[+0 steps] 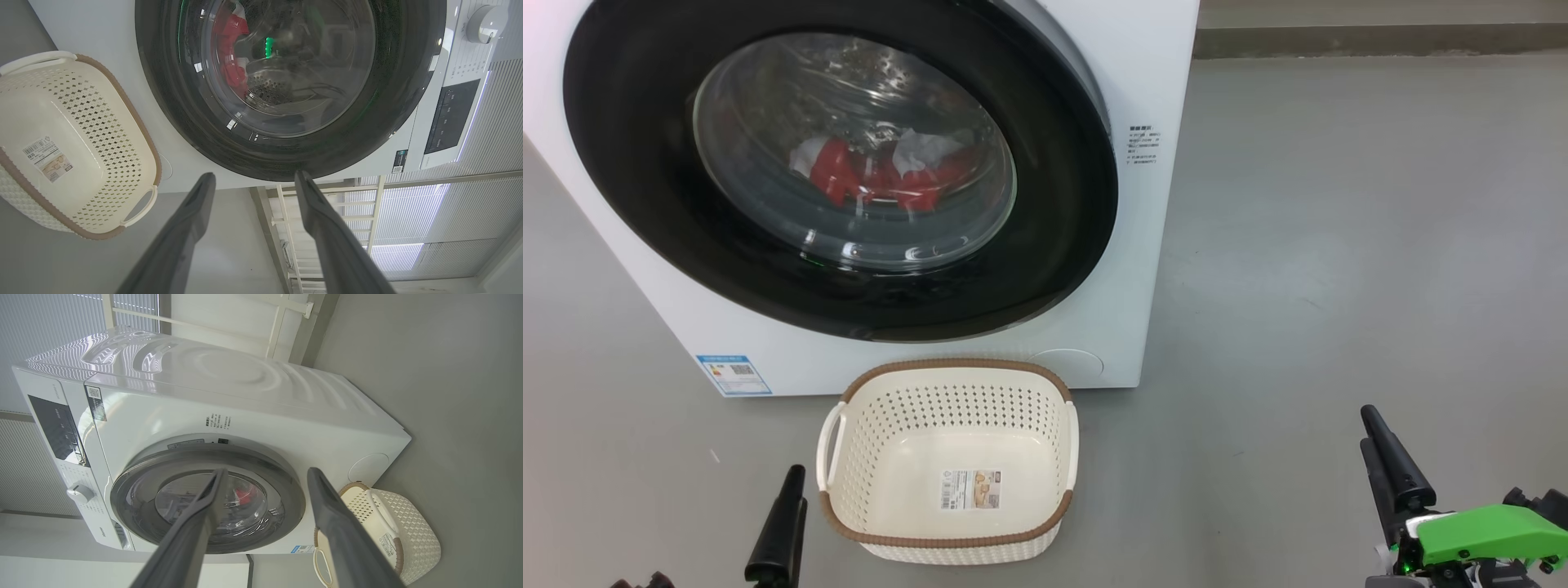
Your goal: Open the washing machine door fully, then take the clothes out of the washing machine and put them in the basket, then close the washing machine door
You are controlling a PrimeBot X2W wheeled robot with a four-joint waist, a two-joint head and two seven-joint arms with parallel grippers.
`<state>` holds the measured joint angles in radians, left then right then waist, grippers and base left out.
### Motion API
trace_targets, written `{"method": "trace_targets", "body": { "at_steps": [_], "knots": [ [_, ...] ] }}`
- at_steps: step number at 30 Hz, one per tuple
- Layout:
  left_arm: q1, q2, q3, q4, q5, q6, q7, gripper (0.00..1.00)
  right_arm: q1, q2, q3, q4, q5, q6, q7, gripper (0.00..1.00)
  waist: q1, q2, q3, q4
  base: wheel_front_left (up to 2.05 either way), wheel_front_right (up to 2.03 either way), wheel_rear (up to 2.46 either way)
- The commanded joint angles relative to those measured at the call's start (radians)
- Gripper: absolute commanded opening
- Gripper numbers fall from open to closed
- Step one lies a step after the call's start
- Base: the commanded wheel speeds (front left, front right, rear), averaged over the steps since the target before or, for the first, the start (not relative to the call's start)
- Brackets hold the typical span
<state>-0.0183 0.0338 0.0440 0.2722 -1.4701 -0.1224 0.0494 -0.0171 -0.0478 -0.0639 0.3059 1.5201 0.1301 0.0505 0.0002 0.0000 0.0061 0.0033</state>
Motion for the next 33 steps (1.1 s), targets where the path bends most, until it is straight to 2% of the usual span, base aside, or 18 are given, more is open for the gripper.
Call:
{"method": "trace_targets", "body": {
  "at_steps": [1, 33],
  "knots": [
    [-0.011, 0.016, 0.006, -0.034, 0.026, -0.002, -0.011, 1.0, -0.021, -0.02, 0.009, -0.031, -0.029, 0.0, -0.012, 1.0, -0.0001, 0.0, 0.0, 0.0, 0.0, 0.0, 0.0],
    [0.012, 0.016, -0.019, -0.097, 0.558, 0.009, -0.105, 1.0, -0.021, -0.067, 0.087, -0.037, -0.469, 0.0, -0.106, 1.0, -0.0001, 0.0, 0.009, 0.002, 0.0, 0.0, 0.0]
  ]
}}
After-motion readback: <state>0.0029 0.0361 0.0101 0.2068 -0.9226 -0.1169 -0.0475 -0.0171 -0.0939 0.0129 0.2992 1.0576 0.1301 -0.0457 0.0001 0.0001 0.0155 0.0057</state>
